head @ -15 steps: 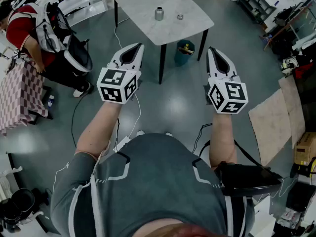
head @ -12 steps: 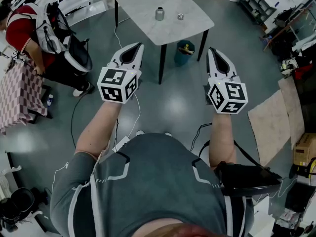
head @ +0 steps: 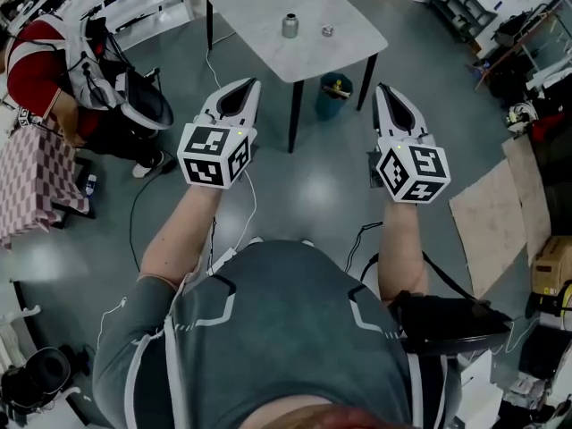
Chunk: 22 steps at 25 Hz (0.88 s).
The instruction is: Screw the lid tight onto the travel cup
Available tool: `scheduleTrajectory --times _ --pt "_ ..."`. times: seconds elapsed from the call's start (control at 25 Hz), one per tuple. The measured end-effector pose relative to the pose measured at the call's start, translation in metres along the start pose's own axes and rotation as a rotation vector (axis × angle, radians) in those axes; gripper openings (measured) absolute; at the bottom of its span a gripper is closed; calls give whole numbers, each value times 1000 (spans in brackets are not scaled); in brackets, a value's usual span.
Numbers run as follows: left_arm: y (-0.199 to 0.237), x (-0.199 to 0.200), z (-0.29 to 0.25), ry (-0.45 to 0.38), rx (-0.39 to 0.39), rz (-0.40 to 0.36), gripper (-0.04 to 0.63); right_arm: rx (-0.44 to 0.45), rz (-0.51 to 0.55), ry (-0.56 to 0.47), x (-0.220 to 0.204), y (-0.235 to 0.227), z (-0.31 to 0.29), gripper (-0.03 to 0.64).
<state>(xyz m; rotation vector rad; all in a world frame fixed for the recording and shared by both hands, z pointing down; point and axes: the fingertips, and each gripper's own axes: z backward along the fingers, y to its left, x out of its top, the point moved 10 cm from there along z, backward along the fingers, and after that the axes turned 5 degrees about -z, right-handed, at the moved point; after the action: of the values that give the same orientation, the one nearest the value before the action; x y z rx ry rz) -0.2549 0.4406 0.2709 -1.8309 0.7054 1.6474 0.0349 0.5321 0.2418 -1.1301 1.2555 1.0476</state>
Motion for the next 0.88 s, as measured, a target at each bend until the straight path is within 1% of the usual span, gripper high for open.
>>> scheduleTrajectory --times 0.44,0.56,0.68,0.88 --pt "21 -8 10 -26 -49 -3 9 -21 35 3 -4 31 -4 29" --pt "23 -12 4 -16 -51 6 9 -17 33 14 -7 27 -9 29" --pt "29 -15 -6 -10 -47 -5 9 -6 28 3 -11 21 -22 29" --pt "45 -11 -37 -5 -6 -27 9 33 10 -14 -12 2 -63 28"
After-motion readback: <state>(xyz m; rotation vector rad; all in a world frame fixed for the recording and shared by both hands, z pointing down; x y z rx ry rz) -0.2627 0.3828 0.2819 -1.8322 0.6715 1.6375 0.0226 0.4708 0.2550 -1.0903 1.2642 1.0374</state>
